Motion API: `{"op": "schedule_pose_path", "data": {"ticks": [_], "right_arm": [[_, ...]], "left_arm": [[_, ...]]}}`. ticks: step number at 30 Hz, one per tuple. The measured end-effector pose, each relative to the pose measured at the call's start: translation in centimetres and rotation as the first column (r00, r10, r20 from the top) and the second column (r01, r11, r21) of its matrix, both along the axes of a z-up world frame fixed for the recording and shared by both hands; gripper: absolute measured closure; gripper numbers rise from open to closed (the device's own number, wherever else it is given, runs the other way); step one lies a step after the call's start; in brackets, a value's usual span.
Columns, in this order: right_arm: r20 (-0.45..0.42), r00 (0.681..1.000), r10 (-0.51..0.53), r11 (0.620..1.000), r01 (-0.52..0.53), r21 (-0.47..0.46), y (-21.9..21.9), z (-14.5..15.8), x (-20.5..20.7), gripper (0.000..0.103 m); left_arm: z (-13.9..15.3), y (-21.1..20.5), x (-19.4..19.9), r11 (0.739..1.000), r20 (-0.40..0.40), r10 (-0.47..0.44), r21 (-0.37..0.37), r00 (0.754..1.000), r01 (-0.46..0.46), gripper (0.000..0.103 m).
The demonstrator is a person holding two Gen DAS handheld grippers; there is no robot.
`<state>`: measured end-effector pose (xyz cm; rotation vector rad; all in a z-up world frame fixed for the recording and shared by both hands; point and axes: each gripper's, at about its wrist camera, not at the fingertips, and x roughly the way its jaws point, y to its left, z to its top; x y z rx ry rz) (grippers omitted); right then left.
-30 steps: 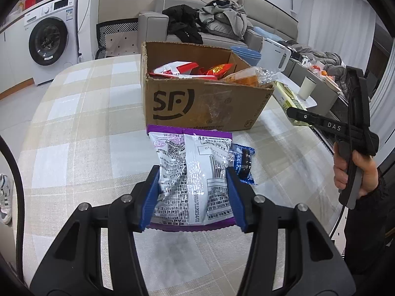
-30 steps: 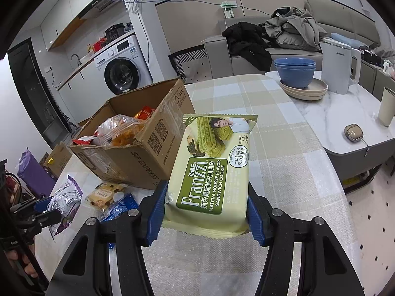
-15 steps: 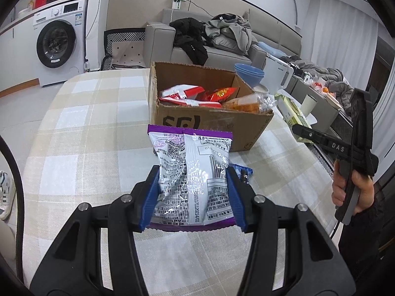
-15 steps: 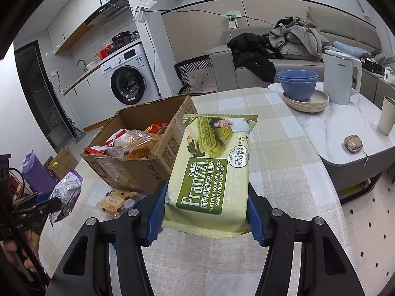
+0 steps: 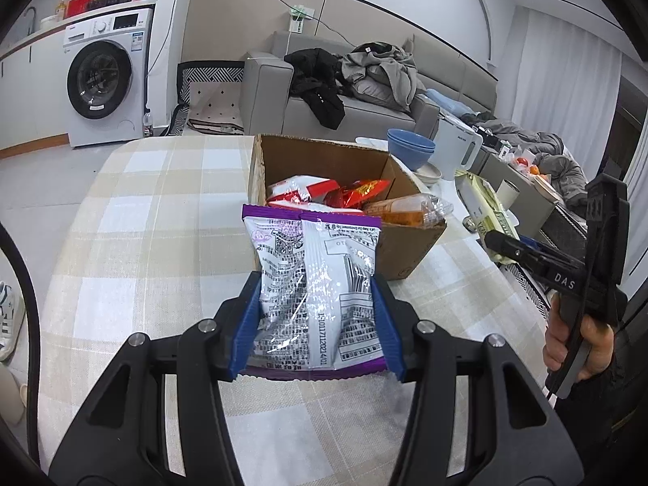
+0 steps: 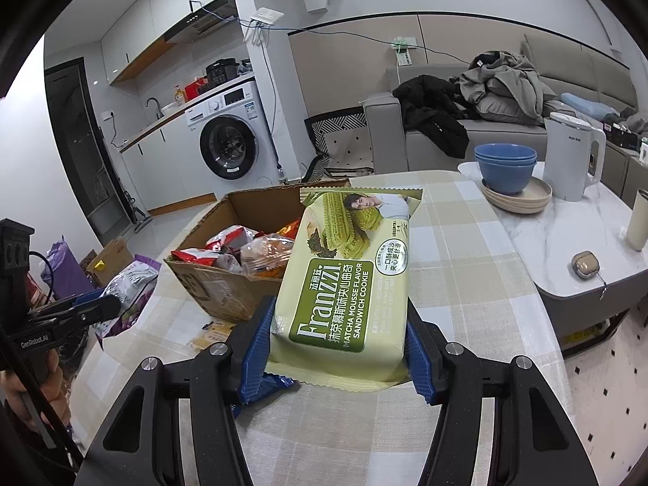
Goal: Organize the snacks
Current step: 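Carry the chip bag with the left gripper while the right gripper carries the Franzzi pack over the box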
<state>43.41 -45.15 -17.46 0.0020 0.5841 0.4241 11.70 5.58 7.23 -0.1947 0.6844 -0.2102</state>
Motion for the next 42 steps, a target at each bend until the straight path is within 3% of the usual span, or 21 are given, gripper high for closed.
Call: {"op": "schedule_pose_path", "data": {"ticks": [24, 42], "right_arm": [[-0.032, 0.995, 0.093, 0.996, -0.093, -0.009, 4.3, 3.9, 1.1, 0.044], [-0.087, 0.991, 0.104, 0.990, -0.111, -0.085, 7.0, 3.8, 4.7, 0.044]], "left_arm": [[3.9, -0.7, 5.2, 0.997, 0.038, 0.067, 0.030, 0.997, -0.068, 0.054], [2.8, -1.9, 11.3, 0.995, 0.000, 0.083, 0.054, 0.997, -0.083, 0.054]]}}
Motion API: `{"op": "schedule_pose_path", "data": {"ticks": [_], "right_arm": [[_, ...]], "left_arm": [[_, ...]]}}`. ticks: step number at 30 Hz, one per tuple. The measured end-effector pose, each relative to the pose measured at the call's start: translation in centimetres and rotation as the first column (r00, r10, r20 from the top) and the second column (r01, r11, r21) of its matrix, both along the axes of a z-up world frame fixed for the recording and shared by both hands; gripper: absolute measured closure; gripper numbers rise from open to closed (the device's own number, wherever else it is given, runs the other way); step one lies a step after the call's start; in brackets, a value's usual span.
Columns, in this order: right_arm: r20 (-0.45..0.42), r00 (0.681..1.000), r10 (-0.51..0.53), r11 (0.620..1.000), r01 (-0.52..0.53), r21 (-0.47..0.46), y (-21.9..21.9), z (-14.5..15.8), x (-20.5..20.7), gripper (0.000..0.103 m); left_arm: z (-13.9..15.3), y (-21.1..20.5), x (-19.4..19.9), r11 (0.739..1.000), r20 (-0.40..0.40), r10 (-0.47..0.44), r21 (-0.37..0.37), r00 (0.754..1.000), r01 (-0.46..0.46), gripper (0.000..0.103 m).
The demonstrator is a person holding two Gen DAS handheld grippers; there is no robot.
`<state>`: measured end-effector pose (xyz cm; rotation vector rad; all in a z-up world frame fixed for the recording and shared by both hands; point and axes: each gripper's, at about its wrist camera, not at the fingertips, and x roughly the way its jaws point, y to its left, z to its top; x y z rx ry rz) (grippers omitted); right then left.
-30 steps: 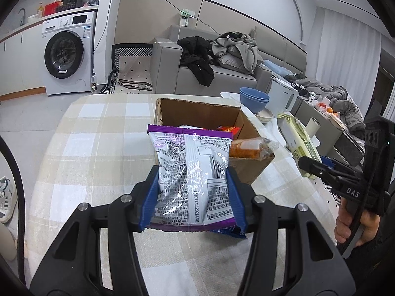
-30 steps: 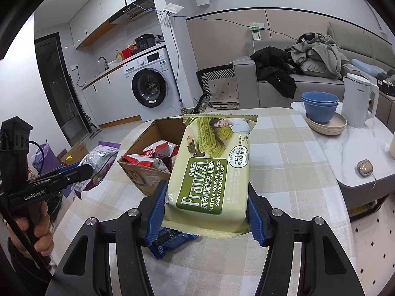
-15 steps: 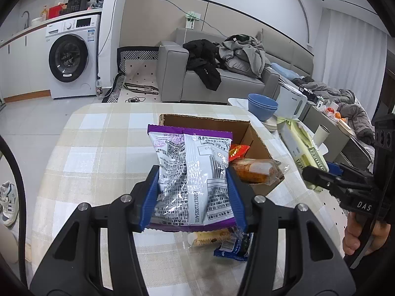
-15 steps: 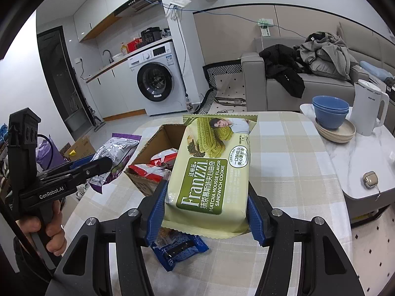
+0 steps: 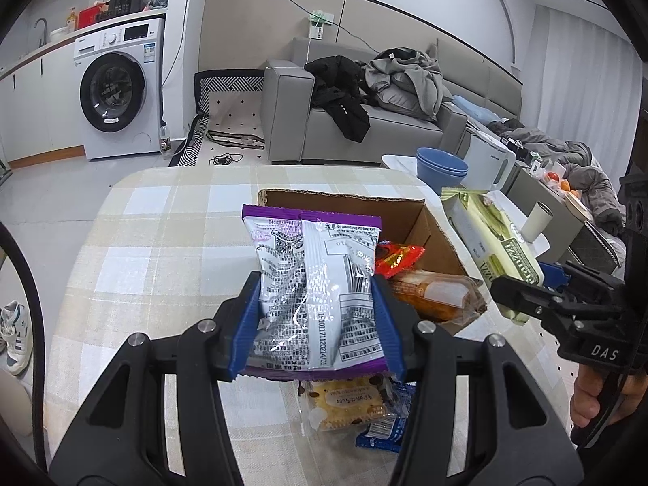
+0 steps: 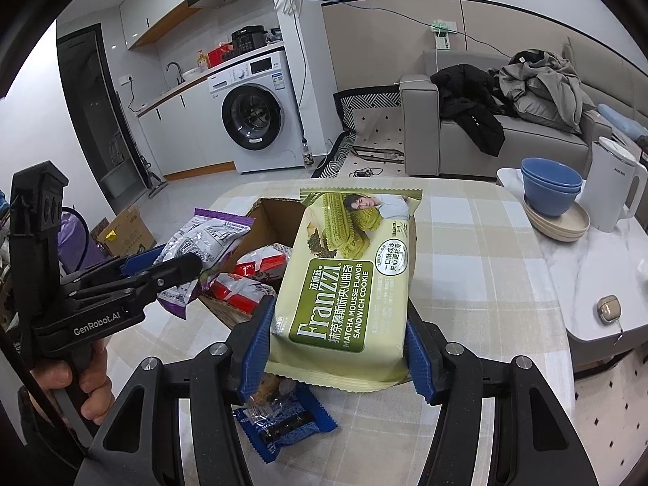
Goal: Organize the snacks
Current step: 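Carry the chip bag with the left gripper while the right gripper carries the Franzzi pack over the box, then open both grippers over the box to drop the Franzzi pack and chip bag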
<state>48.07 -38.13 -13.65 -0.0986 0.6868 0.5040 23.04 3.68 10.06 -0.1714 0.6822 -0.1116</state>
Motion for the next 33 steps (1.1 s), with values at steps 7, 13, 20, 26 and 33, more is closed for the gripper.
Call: {"op": "schedule_pose_path", "data": {"ticks": [7, 13, 20, 26, 33], "right_arm": [[-0.007, 1.000, 0.020, 0.998, -0.020, -0.055, 1.5, -0.3, 1.4, 0.044], [-0.005, 0.999, 0.036, 0.996, -0.036, -0.080, 2.7, -0.3, 2.0, 0.044], [0.002, 1.000, 0.025, 0.993, -0.024, -0.116, 3.7, -0.4, 2.9, 0.044], [-0.010, 1.000, 0.020, 0.990, -0.021, -0.136, 4.4, -0.6, 3.6, 0.044], [-0.025, 0.999, 0.029, 0.986, -0.033, -0.161, 5.2, -1.0, 4.3, 0.044]], "left_arm": [[-0.2, -0.1, 2.4, 1.000, -0.004, 0.006, 0.004, 1.000, -0.006, 0.054], [-0.3, -0.6, 4.1, 1.000, -0.002, 0.006, 0.023, 1.000, -0.006, 0.054], [-0.7, -1.0, 6.0, 0.999, -0.001, 0.014, 0.036, 1.000, -0.014, 0.054], [-1.4, -1.1, 7.3, 0.999, -0.010, 0.014, 0.040, 1.000, -0.013, 0.054], [-2.9, -0.9, 8.7, 0.999, -0.034, 0.012, 0.040, 0.999, -0.011, 0.054]]}}
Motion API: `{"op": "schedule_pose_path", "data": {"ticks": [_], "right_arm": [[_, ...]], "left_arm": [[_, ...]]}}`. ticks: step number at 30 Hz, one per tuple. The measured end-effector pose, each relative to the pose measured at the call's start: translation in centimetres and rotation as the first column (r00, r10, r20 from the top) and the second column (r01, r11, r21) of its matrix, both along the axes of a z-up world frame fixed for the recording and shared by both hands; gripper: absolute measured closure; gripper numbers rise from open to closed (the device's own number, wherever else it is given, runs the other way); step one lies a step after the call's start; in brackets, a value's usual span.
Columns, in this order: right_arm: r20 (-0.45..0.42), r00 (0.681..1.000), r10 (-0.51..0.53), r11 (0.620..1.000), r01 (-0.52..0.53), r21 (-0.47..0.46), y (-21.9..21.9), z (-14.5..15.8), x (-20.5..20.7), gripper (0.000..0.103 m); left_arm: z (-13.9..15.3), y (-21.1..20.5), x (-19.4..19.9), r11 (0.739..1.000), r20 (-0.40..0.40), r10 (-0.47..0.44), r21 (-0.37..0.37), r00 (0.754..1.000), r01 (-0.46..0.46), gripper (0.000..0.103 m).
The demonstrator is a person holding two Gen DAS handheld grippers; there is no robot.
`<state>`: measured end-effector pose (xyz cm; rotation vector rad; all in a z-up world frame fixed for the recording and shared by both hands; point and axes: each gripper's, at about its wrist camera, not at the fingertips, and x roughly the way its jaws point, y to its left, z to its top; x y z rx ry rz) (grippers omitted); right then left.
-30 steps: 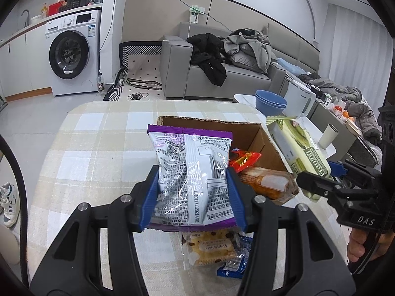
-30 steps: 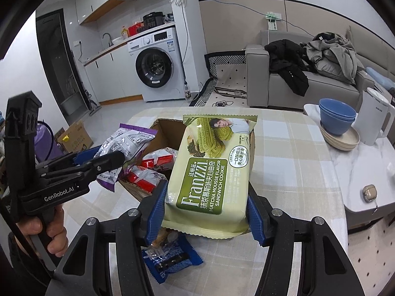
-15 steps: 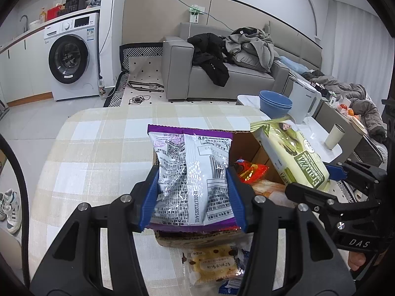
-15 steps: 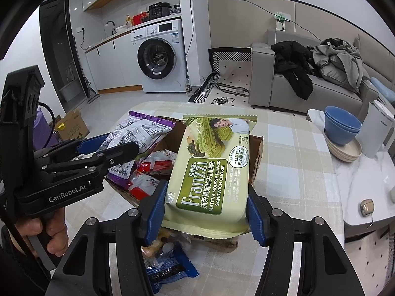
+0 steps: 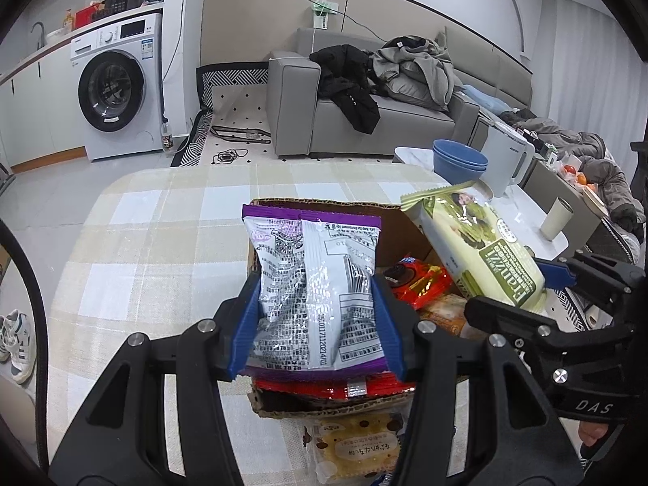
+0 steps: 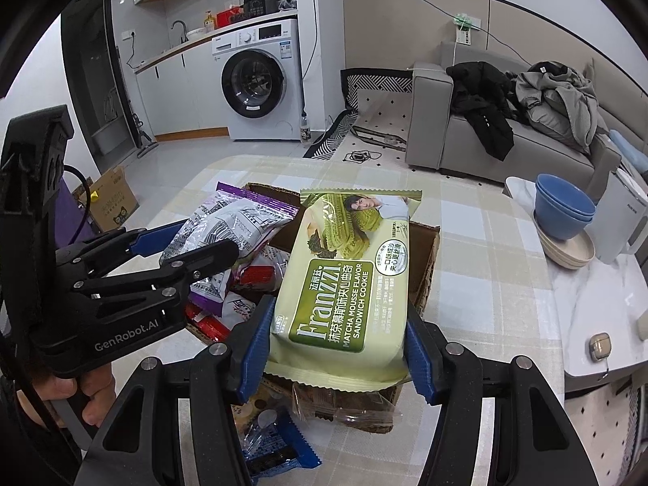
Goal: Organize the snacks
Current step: 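Open both grippers over the box to drop the Franzzi pack and chip bag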
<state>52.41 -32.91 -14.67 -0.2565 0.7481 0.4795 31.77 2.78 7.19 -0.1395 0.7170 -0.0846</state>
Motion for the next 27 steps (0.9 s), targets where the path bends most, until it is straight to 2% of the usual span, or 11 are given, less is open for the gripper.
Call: {"op": "schedule_pose_path", "data": {"ticks": [10, 18, 27], "right_arm": [[-0.047, 0.999, -0.006, 0.999, 0.004, -0.047, 1.3, -1.6, 1.8, 0.043], [-0.059, 0.998, -0.005, 1.000, 0.004, -0.024, 1.1, -1.8, 2.6, 0.043], [0.006, 1.000, -0.005, 1.000, 0.005, 0.011, -0.6, -0.6, 1.4, 0.035]], "left_arm": [[-1.0, -0.1, 0.9, 0.999, -0.003, -0.025, 0.028, 1.000, 0.025, 0.053], [-1.2, 0.4, 1.8, 0.999, -0.019, -0.032, -0.009, 0.999, 0.032, 0.051], [-1.2, 0.6, 2.0, 0.999, -0.026, -0.027, -0.022, 0.999, 0.027, 0.051]]}}
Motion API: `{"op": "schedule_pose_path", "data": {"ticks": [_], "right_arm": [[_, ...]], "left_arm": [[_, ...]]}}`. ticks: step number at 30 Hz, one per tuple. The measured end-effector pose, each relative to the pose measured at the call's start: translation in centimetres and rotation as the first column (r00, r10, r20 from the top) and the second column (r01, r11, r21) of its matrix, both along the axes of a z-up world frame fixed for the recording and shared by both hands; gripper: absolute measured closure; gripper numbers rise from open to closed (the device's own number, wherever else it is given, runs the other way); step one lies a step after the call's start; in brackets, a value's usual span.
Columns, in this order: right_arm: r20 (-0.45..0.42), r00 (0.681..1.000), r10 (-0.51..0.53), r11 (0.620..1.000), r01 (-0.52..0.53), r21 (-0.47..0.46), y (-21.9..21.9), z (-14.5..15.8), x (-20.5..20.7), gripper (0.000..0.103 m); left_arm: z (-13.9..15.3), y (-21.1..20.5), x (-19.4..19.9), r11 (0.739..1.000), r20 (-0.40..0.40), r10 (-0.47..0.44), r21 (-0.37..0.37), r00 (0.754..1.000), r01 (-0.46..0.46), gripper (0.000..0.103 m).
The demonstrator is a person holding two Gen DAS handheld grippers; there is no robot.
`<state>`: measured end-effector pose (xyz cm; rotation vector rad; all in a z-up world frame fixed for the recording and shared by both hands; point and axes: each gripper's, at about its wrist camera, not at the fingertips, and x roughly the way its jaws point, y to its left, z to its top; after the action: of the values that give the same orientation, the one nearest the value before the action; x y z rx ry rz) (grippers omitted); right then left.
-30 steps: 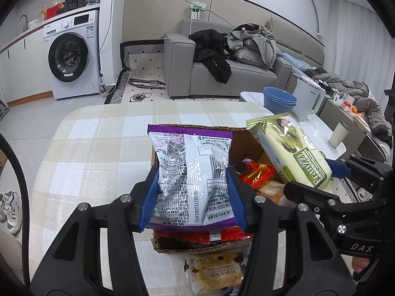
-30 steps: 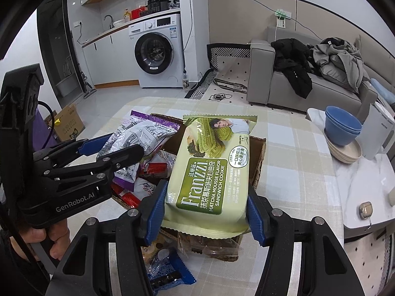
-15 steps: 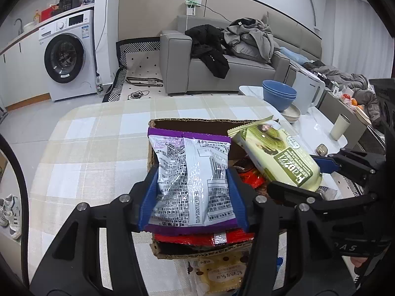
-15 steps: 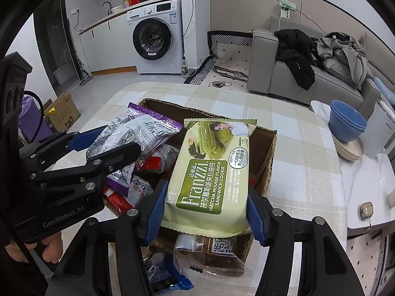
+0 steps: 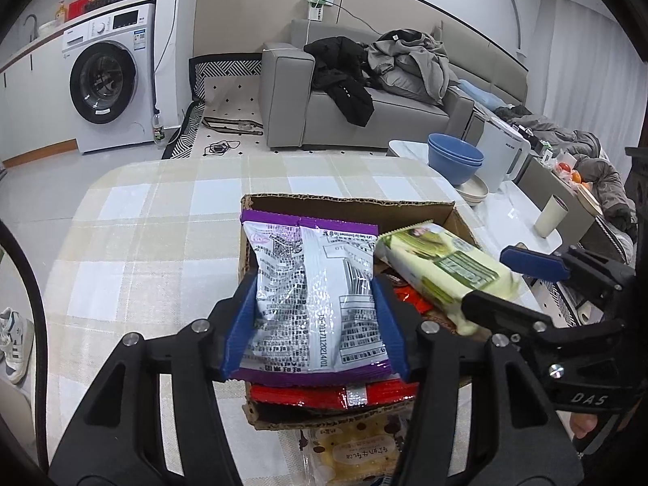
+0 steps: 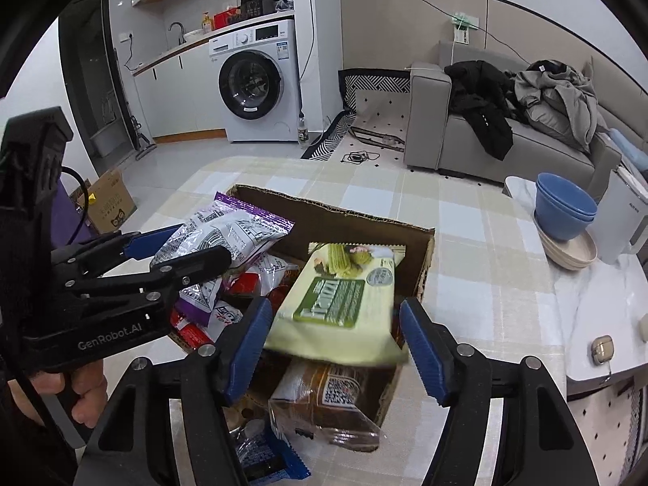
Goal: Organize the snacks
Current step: 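Open both grippers over the box to drop the Franzzi pack and chip bag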
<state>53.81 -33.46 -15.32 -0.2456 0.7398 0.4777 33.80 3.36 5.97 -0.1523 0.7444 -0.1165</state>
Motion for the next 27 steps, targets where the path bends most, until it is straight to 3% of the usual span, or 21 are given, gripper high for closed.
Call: {"op": "schedule_pose_path", "data": {"ticks": [8, 10, 13, 16, 20, 27], "right_arm": [[0.020, 1.000, -0.010, 1.000, 0.010, 0.002, -0.8, 0.5, -0.9, 0.025], [0.027, 1.000, -0.011, 1.000, 0.011, 0.011, -1.1, 0.6, -1.3, 0.014], [0.036, 0.999, -0.012, 1.000, 0.011, 0.020, -1.5, 0.8, -1.9, 0.008], [0.063, 0.998, -0.016, 0.999, 0.014, 0.034, -2.0, 1.1, -2.7, 0.002], [0.069, 0.997, -0.017, 0.997, 0.012, 0.070, -3.0, 1.3, -4.0, 0.001], [0.060, 0.998, -0.017, 0.995, 0.011, 0.103, -3.8, 0.7, -5.9, 0.001]], "left_arm": [[0.1, -0.4, 0.2, 1.000, -0.009, 0.016, 0.008, 1.000, -0.016, 0.044], [0.2, -0.3, 0.2, 1.000, -0.010, -0.004, -0.013, 1.000, 0.003, 0.025], [0.5, -0.6, -0.4, 1.000, 0.006, 0.021, 0.006, 1.000, -0.021, 0.001], [1.0, -0.5, -1.2, 0.999, 0.023, 0.037, 0.008, 0.999, -0.037, 0.001], [1.2, 0.0, -2.6, 0.999, 0.015, 0.036, -0.014, 0.999, -0.035, 0.001], [0.9, 0.3, -6.6, 0.999, 0.017, 0.024, 0.022, 1.000, -0.025, 0.001]]}}
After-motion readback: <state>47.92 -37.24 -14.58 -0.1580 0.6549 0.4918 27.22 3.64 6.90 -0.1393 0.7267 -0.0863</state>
